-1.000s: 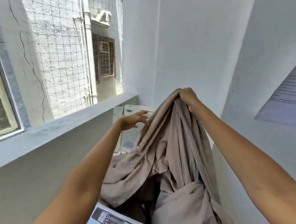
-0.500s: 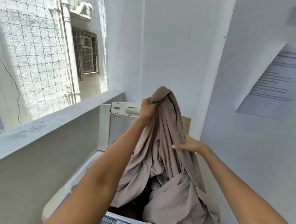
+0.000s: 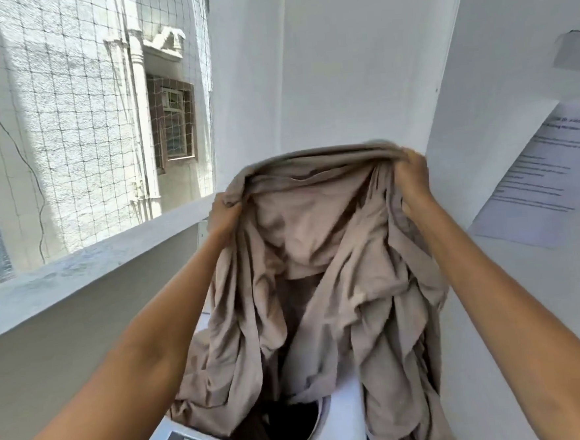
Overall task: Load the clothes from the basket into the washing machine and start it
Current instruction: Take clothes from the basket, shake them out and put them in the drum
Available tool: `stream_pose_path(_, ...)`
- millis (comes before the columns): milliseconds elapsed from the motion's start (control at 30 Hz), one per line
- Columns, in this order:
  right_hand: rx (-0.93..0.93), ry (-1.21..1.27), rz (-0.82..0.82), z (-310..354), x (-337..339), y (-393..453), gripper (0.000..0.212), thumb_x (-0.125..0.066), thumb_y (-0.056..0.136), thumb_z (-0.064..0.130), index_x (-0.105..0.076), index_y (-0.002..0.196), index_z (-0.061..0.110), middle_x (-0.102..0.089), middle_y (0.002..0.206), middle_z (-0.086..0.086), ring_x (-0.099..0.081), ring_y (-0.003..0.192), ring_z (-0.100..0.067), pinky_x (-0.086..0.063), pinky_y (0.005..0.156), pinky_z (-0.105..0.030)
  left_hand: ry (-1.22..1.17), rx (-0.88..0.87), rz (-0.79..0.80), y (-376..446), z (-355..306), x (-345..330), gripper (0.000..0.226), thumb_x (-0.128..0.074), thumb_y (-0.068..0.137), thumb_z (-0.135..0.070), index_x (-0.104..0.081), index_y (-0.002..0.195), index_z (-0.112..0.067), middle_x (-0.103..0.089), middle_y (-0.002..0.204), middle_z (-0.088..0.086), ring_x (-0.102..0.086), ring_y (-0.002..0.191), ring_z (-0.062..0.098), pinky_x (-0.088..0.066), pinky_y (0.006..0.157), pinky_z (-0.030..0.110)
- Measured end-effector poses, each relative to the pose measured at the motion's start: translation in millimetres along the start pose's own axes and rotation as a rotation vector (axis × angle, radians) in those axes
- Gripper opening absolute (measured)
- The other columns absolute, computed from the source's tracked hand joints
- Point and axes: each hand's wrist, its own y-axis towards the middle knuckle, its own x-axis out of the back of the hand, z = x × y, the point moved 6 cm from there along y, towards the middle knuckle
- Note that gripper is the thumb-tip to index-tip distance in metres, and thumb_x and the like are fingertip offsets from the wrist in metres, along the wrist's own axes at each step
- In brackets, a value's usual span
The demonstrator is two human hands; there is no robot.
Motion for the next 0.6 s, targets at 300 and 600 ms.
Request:
stream_pose_path(300, 0.091, -0.331, 0.254, 40, -73, 4, 0.019, -0.038, 0.082, 0.009, -0.052, 0.072, 0.016, -0.056, 0.086, -0.01, -0.052, 0.084, -0.026, -0.035, 0.069, -0.031, 0.66, 0.292, 0.709, -51, 94, -13, 0.085, -0.074, 0.074, -0.046, -0.034, 0.14, -0.011, -0.044, 0.141, 0.008, -0.044, 0.13, 0.03, -0.039, 0.102, 0.045)
stream_pose_path(600, -0.224, -0.346, 0.467, -74, -149, -36, 0.026, -0.04, 0.093, 0.01, -0.059, 0.104, -0.003, -0.06, 0.114, -0.024, -0.054, 0.113, -0.037, -0.042, 0.082, -0.036, -0.091, -0.035, 0.599, -78, -1, -60, 0.053, -0.074, 0.078, -0.032, -0.05, 0.123, -0.018, -0.056, 0.112, 0.0, -0.054, 0.101, 0.014, -0.045, 0.084, 0.021)
